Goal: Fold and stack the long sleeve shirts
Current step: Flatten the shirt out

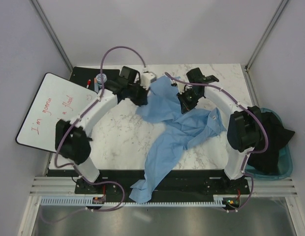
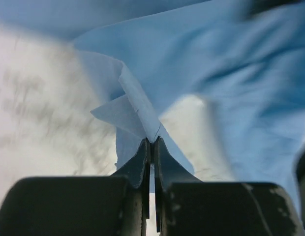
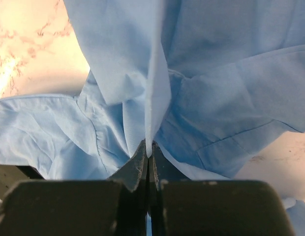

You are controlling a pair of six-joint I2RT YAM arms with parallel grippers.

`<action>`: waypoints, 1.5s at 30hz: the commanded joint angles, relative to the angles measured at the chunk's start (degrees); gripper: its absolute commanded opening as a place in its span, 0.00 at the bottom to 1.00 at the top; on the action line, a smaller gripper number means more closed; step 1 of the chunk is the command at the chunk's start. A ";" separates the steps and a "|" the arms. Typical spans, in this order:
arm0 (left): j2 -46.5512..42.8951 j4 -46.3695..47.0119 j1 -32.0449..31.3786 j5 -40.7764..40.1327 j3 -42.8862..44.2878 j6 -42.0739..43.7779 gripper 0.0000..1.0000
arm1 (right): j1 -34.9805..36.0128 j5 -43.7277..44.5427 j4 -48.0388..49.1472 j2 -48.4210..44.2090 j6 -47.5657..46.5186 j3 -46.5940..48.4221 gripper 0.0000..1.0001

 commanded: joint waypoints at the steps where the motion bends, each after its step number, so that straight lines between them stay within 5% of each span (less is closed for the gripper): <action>1: -19.38 5.00 -20.74 14.84 -3.87 12.73 0.02 | -2.68 1.65 5.26 -4.10 4.19 0.97 0.00; 2: -20.27 4.74 -26.96 15.45 -5.45 14.78 0.02 | -3.83 1.48 6.05 -4.45 5.85 1.67 0.00; 5: -17.39 -0.52 -31.32 13.62 -3.37 18.31 0.25 | -9.62 -2.28 9.04 -6.73 9.62 2.99 0.00; 9: -10.81 2.43 -18.53 21.34 0.68 13.86 0.79 | -16.92 -5.64 13.26 -12.70 10.97 2.03 0.00; 11: -6.59 3.24 -12.90 17.08 5.14 13.57 0.79 | -17.64 -7.04 13.27 -14.81 9.57 0.72 0.00; 14: 2.73 5.71 -11.64 6.02 11.13 14.53 0.73 | -17.73 -8.19 13.09 -15.35 9.12 -1.40 0.00; 20: 19.87 6.32 -11.37 -2.72 22.39 16.20 0.45 | -17.73 -6.96 12.65 -15.17 8.85 -3.16 0.00; 27: 30.17 5.88 -11.64 -7.65 28.29 16.55 0.36 | -17.81 -3.36 12.74 -17.63 9.12 -2.46 0.00; 31: 31.66 5.09 -12.08 -10.80 26.71 17.69 0.32 | -17.73 -1.51 13.35 -18.60 9.73 -2.28 0.00; 38: 31.49 4.92 -11.38 -16.79 19.60 20.33 0.10 | -17.90 -1.34 13.71 -17.37 11.40 -1.84 0.00; 45: 20.52 4.39 -11.37 -13.73 1.52 20.51 0.02 | -17.81 -3.09 13.71 -17.02 11.22 -2.01 0.00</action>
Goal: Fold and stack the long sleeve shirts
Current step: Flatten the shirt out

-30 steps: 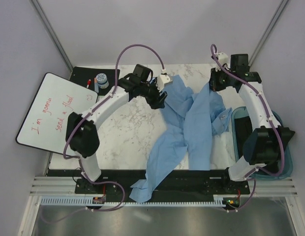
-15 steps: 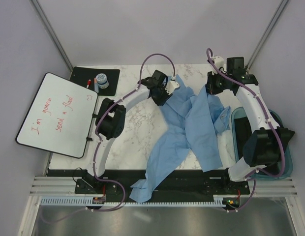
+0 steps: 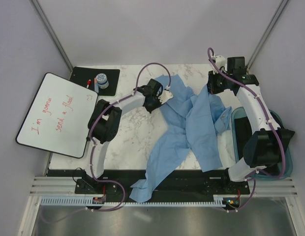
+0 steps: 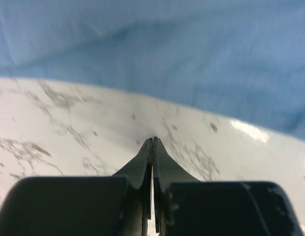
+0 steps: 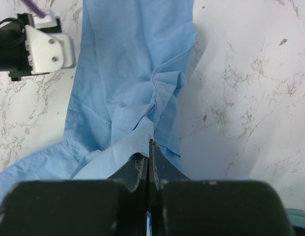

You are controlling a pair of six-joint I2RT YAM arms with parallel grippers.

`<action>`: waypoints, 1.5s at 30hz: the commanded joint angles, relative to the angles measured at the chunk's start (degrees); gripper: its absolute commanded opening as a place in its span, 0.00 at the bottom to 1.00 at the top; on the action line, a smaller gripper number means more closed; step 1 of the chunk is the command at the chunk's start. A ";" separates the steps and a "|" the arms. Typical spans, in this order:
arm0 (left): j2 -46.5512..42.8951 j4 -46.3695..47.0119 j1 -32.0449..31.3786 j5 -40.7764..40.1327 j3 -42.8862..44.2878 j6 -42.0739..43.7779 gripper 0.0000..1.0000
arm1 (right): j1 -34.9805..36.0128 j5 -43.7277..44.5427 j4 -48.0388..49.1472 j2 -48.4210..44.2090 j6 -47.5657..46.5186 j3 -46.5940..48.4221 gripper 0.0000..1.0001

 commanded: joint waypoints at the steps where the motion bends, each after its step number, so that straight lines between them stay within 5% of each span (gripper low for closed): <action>1: -7.59 -5.08 0.51 3.08 -11.36 0.69 0.02 | -0.13 -2.06 1.75 -0.48 0.93 1.22 0.00; 3: -9.81 -5.07 0.95 7.29 -11.73 -0.63 0.08 | -0.13 -3.03 1.66 0.05 1.28 1.13 0.00; 5: -11.13 -4.98 0.96 9.50 -10.42 -3.08 0.31 | -0.13 -3.21 1.75 0.49 1.63 1.04 0.00; 7: -9.22 -5.33 0.96 11.62 -6.64 -8.25 0.41 | -0.22 -3.39 1.75 0.58 1.72 1.04 0.00; 13: -3.58 -4.38 2.27 10.75 1.28 -21.27 0.44 | -0.22 -3.30 1.40 -0.03 1.02 1.04 0.00; 30: 7.06 -2.79 1.83 3.63 14.11 -22.08 0.60 | -0.13 -4.35 1.14 1.11 -0.03 0.08 0.00; 40: 12.86 -6.04 -0.01 -0.67 18.42 -17.25 0.50 | -0.13 -4.09 1.22 1.37 -0.12 -0.27 0.00; 45: 14.44 -10.60 -1.51 -1.91 18.77 -14.97 0.16 | -0.13 -4.27 1.13 2.07 0.05 -0.19 0.00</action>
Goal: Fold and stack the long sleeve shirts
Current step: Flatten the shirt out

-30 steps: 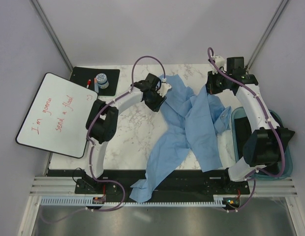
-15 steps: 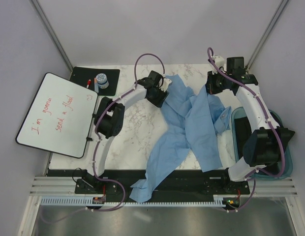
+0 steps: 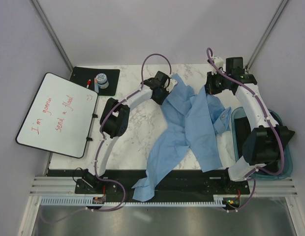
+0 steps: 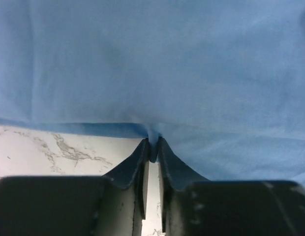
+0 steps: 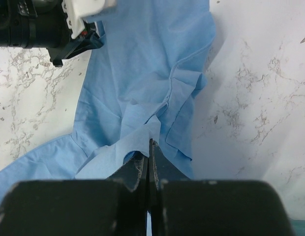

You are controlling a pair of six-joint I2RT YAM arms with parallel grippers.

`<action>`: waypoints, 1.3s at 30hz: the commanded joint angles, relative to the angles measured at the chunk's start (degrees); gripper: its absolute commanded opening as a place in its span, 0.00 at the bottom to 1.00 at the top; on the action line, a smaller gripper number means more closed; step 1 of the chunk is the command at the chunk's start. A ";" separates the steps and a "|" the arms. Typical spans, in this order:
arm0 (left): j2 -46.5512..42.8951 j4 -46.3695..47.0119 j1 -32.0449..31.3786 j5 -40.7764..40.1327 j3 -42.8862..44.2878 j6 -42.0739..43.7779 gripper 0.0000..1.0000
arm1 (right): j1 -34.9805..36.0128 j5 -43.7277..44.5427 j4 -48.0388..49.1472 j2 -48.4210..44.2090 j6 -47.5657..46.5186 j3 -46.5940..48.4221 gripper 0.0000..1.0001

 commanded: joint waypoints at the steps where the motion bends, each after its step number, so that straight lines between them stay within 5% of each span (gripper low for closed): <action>1: 3.91 -7.07 -1.44 -2.92 0.56 4.05 0.10 | -0.13 -1.47 1.18 0.52 -0.21 0.01 0.00; 2: 3.65 -8.29 -1.35 -4.74 0.13 4.23 0.03 | -0.13 -1.47 1.18 0.52 -0.30 0.01 0.00; 6: -5.54 -9.36 0.05 -5.81 -8.99 3.36 0.02 | -0.13 -0.94 0.92 0.70 -0.65 0.54 0.00; 12: -26.48 -6.99 -3.45 -4.94 -49.80 -0.16 0.02 | -0.13 -0.06 1.35 2.45 -1.09 1.15 0.00; 15: -38.07 -5.15 -8.29 0.94 -60.84 0.61 0.02 | -0.13 -0.15 2.05 4.12 -0.65 2.82 0.00; 16: -42.54 -5.66 -9.17 0.69 -60.87 0.54 0.02 | -0.04 -0.32 2.32 5.00 -0.47 3.34 0.00; 22: -53.20 -13.31 -0.58 16.67 -53.50 4.91 0.48 | -0.13 -4.01 1.97 8.17 -0.03 7.48 0.00; 30: -45.07 -11.73 14.97 13.00 -37.68 18.54 0.55 | 0.40 -6.30 0.48 8.35 -1.44 6.43 0.00; 39: -24.23 -9.54 20.00 10.09 -21.42 26.81 0.54 | 1.01 -6.83 -0.23 8.26 -1.97 4.76 0.00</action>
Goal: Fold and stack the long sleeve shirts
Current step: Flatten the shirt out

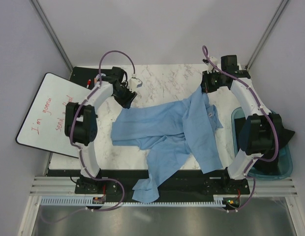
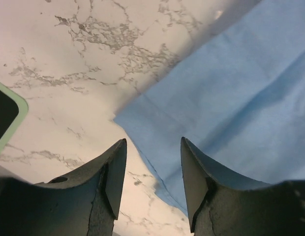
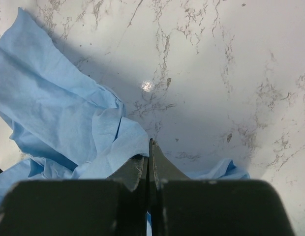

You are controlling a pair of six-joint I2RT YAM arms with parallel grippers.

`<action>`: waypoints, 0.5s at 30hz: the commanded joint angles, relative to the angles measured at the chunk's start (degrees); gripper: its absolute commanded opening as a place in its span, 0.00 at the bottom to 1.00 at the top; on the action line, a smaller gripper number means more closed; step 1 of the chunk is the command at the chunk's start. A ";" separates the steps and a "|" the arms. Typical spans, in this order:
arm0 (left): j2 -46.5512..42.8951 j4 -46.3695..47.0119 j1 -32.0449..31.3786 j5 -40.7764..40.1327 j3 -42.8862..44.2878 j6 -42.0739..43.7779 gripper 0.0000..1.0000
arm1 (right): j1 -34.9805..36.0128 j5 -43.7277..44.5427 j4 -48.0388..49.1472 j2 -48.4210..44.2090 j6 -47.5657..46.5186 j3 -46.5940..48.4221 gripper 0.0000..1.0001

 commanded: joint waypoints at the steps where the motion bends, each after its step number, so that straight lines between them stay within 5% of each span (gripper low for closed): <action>1: 7.79 0.45 0.79 -2.01 6.89 7.80 0.54 | 0.51 -1.78 -0.20 -0.24 -1.11 -0.25 0.00; 15: 17.66 0.63 0.79 -4.75 9.54 13.08 0.52 | 1.12 -0.64 -1.00 0.20 -1.73 0.28 0.00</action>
